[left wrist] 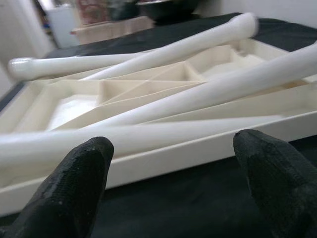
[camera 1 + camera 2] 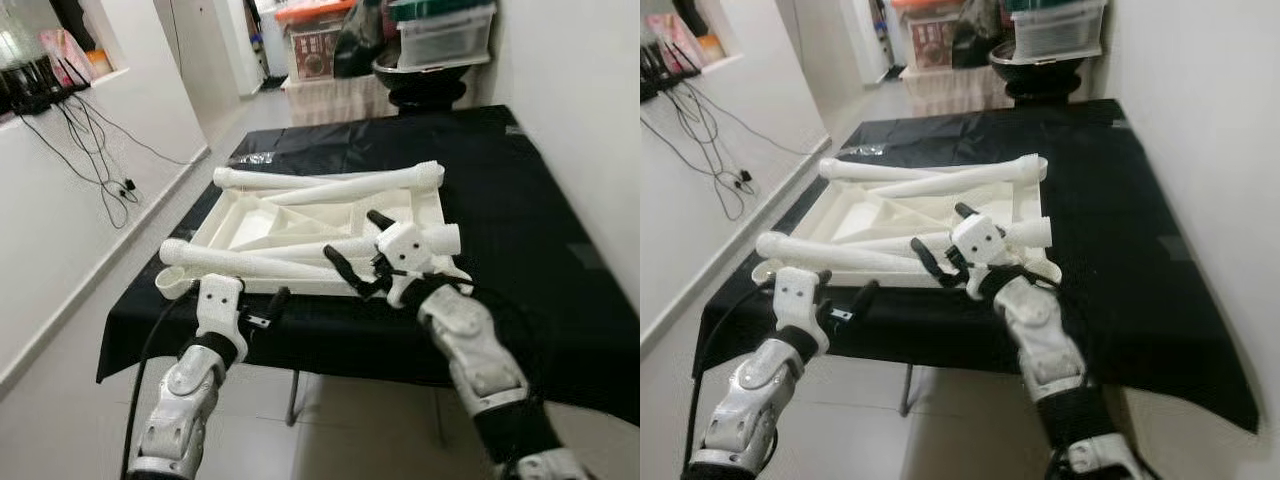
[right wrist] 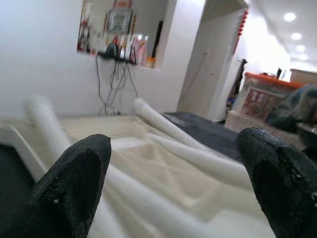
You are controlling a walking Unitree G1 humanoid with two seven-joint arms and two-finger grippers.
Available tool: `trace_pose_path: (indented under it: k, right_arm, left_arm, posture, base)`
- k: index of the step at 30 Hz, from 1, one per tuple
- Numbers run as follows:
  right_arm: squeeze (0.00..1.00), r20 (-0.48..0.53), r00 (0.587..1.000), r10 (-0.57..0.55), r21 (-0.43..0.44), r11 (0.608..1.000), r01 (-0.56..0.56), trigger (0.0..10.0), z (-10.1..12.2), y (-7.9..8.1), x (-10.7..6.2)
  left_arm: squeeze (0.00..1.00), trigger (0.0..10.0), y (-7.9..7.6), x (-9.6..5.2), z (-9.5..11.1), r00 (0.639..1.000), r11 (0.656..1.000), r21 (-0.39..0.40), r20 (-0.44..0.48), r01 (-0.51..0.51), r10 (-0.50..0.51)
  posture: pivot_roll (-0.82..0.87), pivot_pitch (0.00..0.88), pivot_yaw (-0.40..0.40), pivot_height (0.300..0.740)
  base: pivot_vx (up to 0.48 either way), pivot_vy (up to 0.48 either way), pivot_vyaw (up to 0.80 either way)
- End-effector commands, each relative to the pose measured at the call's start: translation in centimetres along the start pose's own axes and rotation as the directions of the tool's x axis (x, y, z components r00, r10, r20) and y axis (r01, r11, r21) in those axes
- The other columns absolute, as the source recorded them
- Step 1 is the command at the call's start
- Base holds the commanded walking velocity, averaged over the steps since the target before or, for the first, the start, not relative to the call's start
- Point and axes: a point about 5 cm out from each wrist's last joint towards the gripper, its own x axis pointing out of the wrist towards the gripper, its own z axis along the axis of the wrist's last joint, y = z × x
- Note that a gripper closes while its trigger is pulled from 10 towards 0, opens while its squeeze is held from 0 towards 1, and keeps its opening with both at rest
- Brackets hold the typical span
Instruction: Building children table
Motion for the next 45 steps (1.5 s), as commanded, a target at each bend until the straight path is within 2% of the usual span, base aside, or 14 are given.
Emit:
trace_pose_path:
  k: [1,9,13,16,17,18,21,22,24,25,28,36,41,45]
  right_arm:
    - [0.0,-0.014,0.997,0.078,-0.072,0.994,-0.079,10.0,1.3,0.2,0.6]
    - [0.0,-0.227,0.928,0.297,-0.283,0.891,-0.354,10.0,3.6,-2.0,-0.7]
    - [0.0,-0.274,0.904,0.327,-0.306,0.862,-0.404,10.0,4.3,-2.6,-1.0]
    - [0.0,-0.387,0.842,0.376,-0.306,0.809,-0.502,10.0,5.2,-3.5,-1.7]
    - [0.0,-0.459,0.791,0.404,-0.291,0.773,-0.564,10.0,5.4,-3.8,-2.1]
    - [0.0,-0.459,0.791,0.404,-0.291,0.773,-0.564,10.0,5.4,-3.8,-2.1]
    - [0.0,-0.675,0.593,0.438,-0.197,0.668,-0.717,10.0,4.6,-4.7,-3.5]
    - [0.0,-0.675,0.593,0.438,-0.197,0.668,-0.717,10.0,4.6,-4.7,-3.5]
    - [0.0,-0.734,0.502,0.458,-0.133,0.627,-0.767,10.0,4.2,-4.8,-3.9]
    - [0.0,-0.734,0.502,0.458,-0.133,0.627,-0.767,10.0,4.2,-4.8,-3.9]
    - [0.0,-0.772,0.395,0.498,-0.043,0.578,-0.815,10.0,3.8,-4.6,-3.6]
    - [0.0,-0.81,0.332,0.484,0.029,0.599,-0.8,10.0,3.1,-4.3,-2.2]
    - [0.0,-0.88,0.275,0.388,0.039,0.635,-0.771,10.0,1.8,-4.6,-1.3]
    - [0.0,-0.909,0.24,0.342,0.031,0.63,-0.776,10.0,1.3,-4.9,-1.4]
  left_arm:
    - [0.0,10.0,0.6,-0.2,-0.1,1.0,1.0,-0.001,-0.015,-0.012,0.012]
    - [0.0,10.0,-0.2,0.0,-0.5,0.999,1.0,-0.009,-0.033,0.024,-0.025]
    - [0.0,10.0,-0.4,0.0,-0.7,0.999,0.999,-0.014,-0.04,0.033,-0.034]
    - [0.0,10.0,-1.0,0.0,-1.0,0.996,0.997,-0.022,-0.055,0.069,-0.07]
    - [0.0,10.0,-1.4,0.0,-1.2,0.993,0.995,-0.027,-0.063,0.098,-0.1]
    - [0.0,10.0,-1.4,0.0,-1.2,0.993,0.995,-0.027,-0.063,0.098,-0.1]
    - [0.0,10.0,-3.1,-0.2,-1.7,0.968,0.973,-0.032,-0.103,0.227,-0.229]
    - [0.0,10.0,-3.1,-0.2,-1.7,0.968,0.973,-0.032,-0.103,0.227,-0.229]
    - [0.0,10.0,-4.0,-0.5,-2.1,0.946,0.954,-0.015,-0.132,0.298,-0.297]
    - [0.0,10.0,-4.0,-0.5,-2.1,0.946,0.954,-0.015,-0.132,0.298,-0.297]
    - [0.0,10.0,-4.1,-1.1,-2.1,0.942,0.953,-0.014,-0.147,0.304,-0.303]
    - [0.0,10.0,-3.8,-2.0,-2.3,0.933,0.95,-0.027,-0.18,0.312,-0.311]
    - [0.0,10.0,-5.3,-2.9,-2.3,0.868,0.889,-0.043,-0.201,0.456,-0.454]
    - [0.0,10.0,-5.6,-3.0,-2.0,0.857,0.877,-0.03,-0.197,0.48,-0.476]
  posture:
    - [-0.01,0.0,0.13,0.74]
    - [-0.03,0.0,0.118,0.74]
    - [-0.03,0.0,0.113,0.74]
    - [-0.04,0.0,0.108,0.74]
    - [-0.04,0.0,0.106,0.74]
    - [-0.04,0.0,0.106,0.74]
    - [-0.05,0.0,0.091,0.74]
    - [-0.05,0.0,0.091,0.74]
    - [-0.05,0.0,0.086,0.74]
    - [-0.05,0.0,0.086,0.74]
    - [-0.05,0.0,0.075,0.74]
    - [-0.04,0.0,0.069,0.74]
    - [-0.05,0.009,0.058,0.74]
    - [-0.05,0.012,0.057,0.74]
  base:
    - [0.304,0.0,0.0]
    - [0.305,0.0,0.0]
    - [0.306,0.0,0.0]
    - [0.304,0.0,0.0]
    - [0.3,0.0,0.0]
    - [0.3,0.0,0.0]
    - [0.185,0.0,0.0]
    - [0.0,0.0,0.0]
    - [0.0,0.0,0.0]
    - [0.0,0.0,0.0]
    - [0.0,0.0,0.0]
    - [0.0,0.0,0.0]
    - [0.0,0.0,0.0]
    - [0.0,0.0,0.0]
